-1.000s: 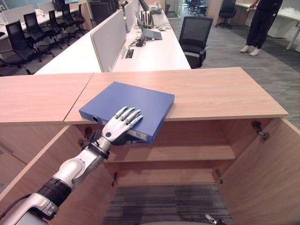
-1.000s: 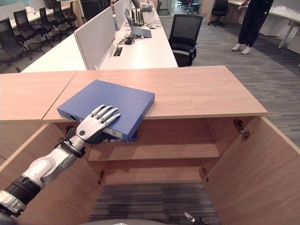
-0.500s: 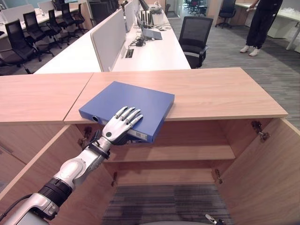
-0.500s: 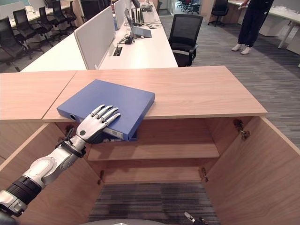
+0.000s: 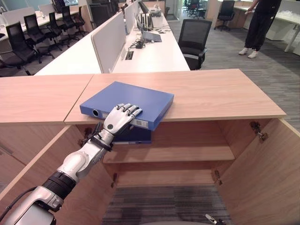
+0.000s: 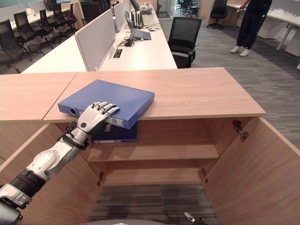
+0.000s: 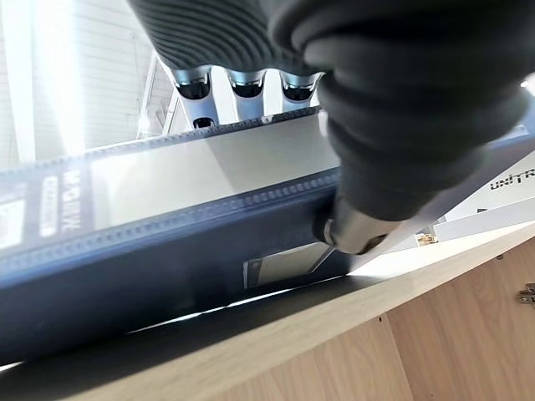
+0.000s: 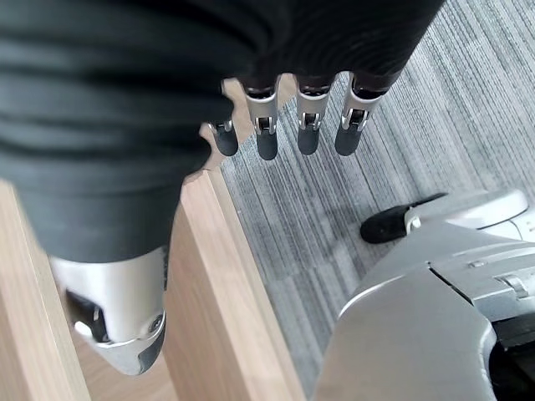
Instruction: Put the empty folder in the office cabinet
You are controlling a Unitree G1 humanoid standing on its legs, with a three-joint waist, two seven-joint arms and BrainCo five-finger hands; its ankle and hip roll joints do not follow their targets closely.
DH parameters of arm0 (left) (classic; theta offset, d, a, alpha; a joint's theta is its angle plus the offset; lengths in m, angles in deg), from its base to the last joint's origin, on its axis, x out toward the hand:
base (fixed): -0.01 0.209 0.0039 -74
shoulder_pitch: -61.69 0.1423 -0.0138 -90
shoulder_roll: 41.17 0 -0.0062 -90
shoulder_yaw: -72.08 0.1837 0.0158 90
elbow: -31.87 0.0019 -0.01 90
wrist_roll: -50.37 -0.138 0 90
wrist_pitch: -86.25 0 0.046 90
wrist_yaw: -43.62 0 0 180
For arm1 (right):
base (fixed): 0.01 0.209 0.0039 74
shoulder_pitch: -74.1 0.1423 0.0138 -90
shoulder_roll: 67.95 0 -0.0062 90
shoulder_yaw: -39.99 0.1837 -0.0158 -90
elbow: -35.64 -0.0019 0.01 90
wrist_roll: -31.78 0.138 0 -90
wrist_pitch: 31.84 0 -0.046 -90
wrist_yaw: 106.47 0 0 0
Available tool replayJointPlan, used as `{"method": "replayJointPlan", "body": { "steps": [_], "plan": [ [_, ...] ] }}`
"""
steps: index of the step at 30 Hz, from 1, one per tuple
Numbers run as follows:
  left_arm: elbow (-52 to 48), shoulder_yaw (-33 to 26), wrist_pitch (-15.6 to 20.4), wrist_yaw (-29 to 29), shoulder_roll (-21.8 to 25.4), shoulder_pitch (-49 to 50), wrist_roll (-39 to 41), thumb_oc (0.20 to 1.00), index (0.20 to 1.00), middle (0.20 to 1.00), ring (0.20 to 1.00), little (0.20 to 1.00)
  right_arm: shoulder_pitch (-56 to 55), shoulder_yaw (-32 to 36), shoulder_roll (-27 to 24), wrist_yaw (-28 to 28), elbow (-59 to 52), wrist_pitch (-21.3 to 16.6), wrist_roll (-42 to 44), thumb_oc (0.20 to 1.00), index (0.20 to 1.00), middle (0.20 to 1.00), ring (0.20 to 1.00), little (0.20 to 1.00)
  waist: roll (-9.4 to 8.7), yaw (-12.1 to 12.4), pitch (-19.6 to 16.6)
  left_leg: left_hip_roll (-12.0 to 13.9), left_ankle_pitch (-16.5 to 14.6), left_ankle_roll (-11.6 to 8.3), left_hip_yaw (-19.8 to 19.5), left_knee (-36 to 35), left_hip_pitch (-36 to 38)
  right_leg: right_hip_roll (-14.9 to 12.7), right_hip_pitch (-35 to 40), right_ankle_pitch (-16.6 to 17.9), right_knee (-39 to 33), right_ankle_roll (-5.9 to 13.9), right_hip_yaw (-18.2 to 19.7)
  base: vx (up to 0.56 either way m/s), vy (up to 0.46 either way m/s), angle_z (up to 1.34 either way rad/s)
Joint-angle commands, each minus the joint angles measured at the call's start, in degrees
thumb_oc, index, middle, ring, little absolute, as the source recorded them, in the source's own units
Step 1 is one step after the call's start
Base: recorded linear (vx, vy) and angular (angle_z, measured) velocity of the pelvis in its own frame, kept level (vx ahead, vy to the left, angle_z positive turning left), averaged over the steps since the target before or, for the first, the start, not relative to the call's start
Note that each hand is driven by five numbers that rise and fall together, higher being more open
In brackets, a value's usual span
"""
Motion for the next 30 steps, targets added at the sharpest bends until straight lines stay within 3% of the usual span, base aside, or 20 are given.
{"method": "replayJointPlan", "body": {
  "steps": [1,14,17,19,22,24,25,30],
  "plan": [
    [3.2,-0.6,-0.4,0.8,0.4,-5.6,0.5,0.200,0.200,0.200,0.200,0.200,4.6,-0.3,-0.2,0.0,3.1,-1.6,2.1,1.000,1.000,1.000,1.000,1.000,0.54,0.2,2.1,2.1,-7.1,-0.95,0.2,0.7,5.2,-0.3,-2.7,-1.8,4.3,3.36,-4.1,0.00,0.000,0.00],
    [0.7,-3.5,-0.6,0.7,1.2,-5.5,2.1,0.200,0.200,0.200,0.200,0.200,5.1,0.6,0.0,0.0,3.2,-1.6,3.5,1.000,1.000,1.000,1.000,1.000,0.40,0.6,2.0,2.1,-7.0,-0.98,0.1,0.7,5.2,-0.3,-2.6,-1.9,4.3,3.31,-4.3,0.00,0.000,0.00],
    [-3.6,-8.3,-1.1,-0.7,1.8,-6.1,4.8,0.200,0.200,0.200,0.200,0.200,5.1,0.6,0.2,-0.1,3.3,-1.6,3.4,1.000,1.000,1.000,1.000,1.000,0.31,1.0,1.8,2.0,-6.9,-1.05,0.0,0.7,5.0,-0.3,-2.5,-1.7,4.0,3.34,-4.6,0.00,0.000,0.00],
    [-11.7,-16.9,-1.0,-2.5,0.4,-5.7,10.8,0.200,0.200,0.200,0.200,0.200,5.9,0.5,0.8,-0.3,3.7,-1.8,3.0,1.000,1.000,1.000,1.000,1.000,0.10,1.6,1.8,1.9,-6.7,-1.13,-0.4,0.7,4.7,-0.4,-2.4,-1.6,3.7,3.18,-4.9,0.00,0.000,0.00],
    [-17.4,-22.8,0.1,-3.5,-1.1,-5.7,16.8,0.200,0.200,0.200,0.200,0.200,6.6,0.1,1.3,-0.1,3.7,-2.0,2.7,1.000,1.000,1.000,1.000,1.000,0.02,2.4,1.7,1.9,-6.5,-1.15,-0.8,0.7,4.5,-0.5,-2.3,-1.4,3.4,3.09,-5.2,0.00,-0.002,0.01],
    [-18.0,-23.4,0.0,-3.2,-1.1,-5.1,16.9,0.200,0.200,0.200,0.200,0.200,6.6,-0.1,1.2,-0.1,3.8,-2.0,2.7,1.000,1.000,1.000,1.000,1.000,0.10,2.2,1.7,1.9,-6.5,-1.15,-0.8,0.7,4.5,-0.5,-2.2,-1.4,3.4,3.09,-5.3,-0.01,-0.004,0.04],
    [-22.3,-28.5,1.1,-4.2,-2.1,-5.2,21.8,0.200,0.200,0.200,0.200,0.200,7.2,-1.0,1.5,0.4,3.5,-1.9,1.6,1.000,1.000,1.000,1.000,1.000,0.07,2.8,1.6,1.8,-6.5,-1.21,-0.8,0.7,4.4,-0.5,-2.0,-1.2,3.0,3.12,-5.4,0.00,0.000,0.00],
    [-28.1,-33.8,3.3,-4.4,-2.9,-6.0,29.0,0.200,0.200,0.200,0.200,0.200,7.8,-2.0,1.4,0.9,3.0,-2.1,0.4,1.000,1.000,1.000,1.000,1.000,0.27,3.7,1.5,1.7,-6.3,-1.23,-1.1,0.7,4.1,-0.7,-1.9,-0.9,2.7,3.11,-5.9,-0.01,0.002,0.03]
  ]
}}
